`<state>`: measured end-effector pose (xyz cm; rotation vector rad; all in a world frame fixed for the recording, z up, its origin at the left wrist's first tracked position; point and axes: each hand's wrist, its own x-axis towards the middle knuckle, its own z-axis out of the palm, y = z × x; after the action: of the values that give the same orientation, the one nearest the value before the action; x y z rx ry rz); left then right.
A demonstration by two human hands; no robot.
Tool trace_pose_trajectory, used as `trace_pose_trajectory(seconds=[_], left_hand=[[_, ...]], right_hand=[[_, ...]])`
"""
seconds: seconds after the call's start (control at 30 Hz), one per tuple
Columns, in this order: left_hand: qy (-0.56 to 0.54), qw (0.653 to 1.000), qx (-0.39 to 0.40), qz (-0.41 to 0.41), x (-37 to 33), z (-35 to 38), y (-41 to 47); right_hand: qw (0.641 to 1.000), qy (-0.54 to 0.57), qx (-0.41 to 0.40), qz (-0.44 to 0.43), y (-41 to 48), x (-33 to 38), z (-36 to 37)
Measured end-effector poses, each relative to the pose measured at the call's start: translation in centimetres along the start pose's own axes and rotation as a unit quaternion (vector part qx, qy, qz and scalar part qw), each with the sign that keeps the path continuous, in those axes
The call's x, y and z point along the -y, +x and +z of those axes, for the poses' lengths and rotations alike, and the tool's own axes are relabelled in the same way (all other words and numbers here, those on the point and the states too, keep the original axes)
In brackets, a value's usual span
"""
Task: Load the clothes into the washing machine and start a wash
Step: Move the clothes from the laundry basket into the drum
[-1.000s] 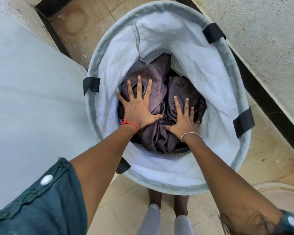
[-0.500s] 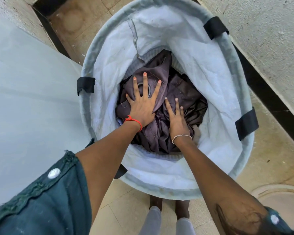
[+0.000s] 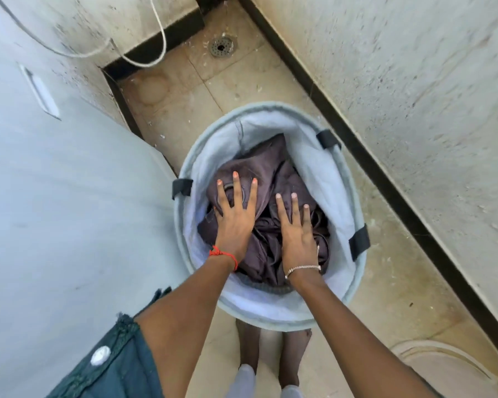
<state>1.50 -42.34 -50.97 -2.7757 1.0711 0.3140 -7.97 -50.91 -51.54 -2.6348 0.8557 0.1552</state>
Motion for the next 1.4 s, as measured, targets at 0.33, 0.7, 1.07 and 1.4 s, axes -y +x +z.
trace_pose_trajectory(seconds=[0.33, 0.7, 1.07, 1.4], left_hand=[[-0.02, 0.998, -0.022, -0.048, -0.8, -17.5, -7.6], [-0.082, 0.989, -0.102, -0.071, 0.3, -42.3, -15.3], [-0.181, 0.962, -0.191, -0.068, 7.4, -58.6, -20.0], [-0.14, 0.935, -0.306, -0.115, 18.9, -70.9, -27.4]], right_hand=[[0.998, -0.012, -0.011, -0.065, -6.4, 5.6, -22.1], [0.986, 0.009, -0.048, -0.158, -13.0, 11.6, -42.4], [0.952, -0.018, -0.191, -0.237, -15.6, 21.5, -56.8], [0.88, 0.024, -0.321, -0.349, -19.4, 35.0, -65.1]])
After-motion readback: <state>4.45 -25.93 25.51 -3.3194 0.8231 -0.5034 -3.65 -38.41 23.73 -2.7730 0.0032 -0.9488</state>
